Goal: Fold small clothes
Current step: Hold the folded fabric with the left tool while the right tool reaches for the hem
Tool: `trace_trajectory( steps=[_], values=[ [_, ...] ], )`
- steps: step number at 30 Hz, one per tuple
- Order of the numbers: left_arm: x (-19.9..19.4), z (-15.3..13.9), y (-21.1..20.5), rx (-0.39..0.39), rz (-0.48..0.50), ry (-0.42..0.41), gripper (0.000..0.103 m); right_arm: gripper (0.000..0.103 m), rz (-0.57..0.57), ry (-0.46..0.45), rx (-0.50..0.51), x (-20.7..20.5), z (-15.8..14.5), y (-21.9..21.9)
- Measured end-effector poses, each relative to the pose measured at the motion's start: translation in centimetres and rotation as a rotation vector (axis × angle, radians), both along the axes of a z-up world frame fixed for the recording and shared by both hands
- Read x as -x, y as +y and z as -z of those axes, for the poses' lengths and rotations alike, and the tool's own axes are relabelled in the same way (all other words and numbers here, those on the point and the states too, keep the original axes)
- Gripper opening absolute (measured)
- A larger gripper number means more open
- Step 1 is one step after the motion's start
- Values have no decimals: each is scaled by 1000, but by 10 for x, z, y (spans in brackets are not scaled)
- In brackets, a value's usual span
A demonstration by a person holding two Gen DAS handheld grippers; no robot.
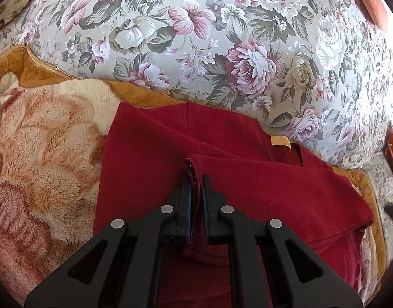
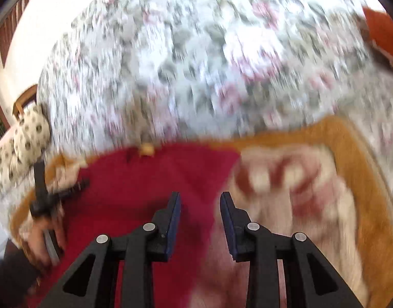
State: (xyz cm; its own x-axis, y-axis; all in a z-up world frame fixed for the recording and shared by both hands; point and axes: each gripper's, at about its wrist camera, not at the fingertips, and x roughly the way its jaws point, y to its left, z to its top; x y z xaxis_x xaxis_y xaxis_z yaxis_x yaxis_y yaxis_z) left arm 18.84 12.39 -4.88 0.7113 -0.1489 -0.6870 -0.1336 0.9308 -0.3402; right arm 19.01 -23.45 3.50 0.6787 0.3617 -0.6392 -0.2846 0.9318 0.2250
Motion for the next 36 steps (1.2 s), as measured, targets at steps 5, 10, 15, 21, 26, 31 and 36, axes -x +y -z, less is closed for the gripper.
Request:
trace_trajectory(
  steps=[5, 10, 15, 21, 26, 31, 36],
  values=[
    [1, 1, 1, 2, -2, -2, 6, 30, -151, 67, 140, -2, 9, 23],
    [1, 1, 1, 10, -3, -3, 6, 30, -138, 98, 228, -6, 37, 19],
    [1, 1, 1, 16, -5, -3, 6, 13, -73, 87, 228, -20, 46, 19],
    [2, 2, 2, 29, -4, -6, 9, 6, 104, 127, 153, 5, 72, -4],
    [4, 3, 5, 61, -2, -13, 9, 11, 117, 163, 55, -4, 67, -21],
    [5, 3, 6, 70, -3, -17, 9, 33, 83, 128, 132, 17, 47, -21],
    [4, 4, 5, 58, -7, -17, 9, 35, 130, -1, 165, 37, 3, -13]
  ],
)
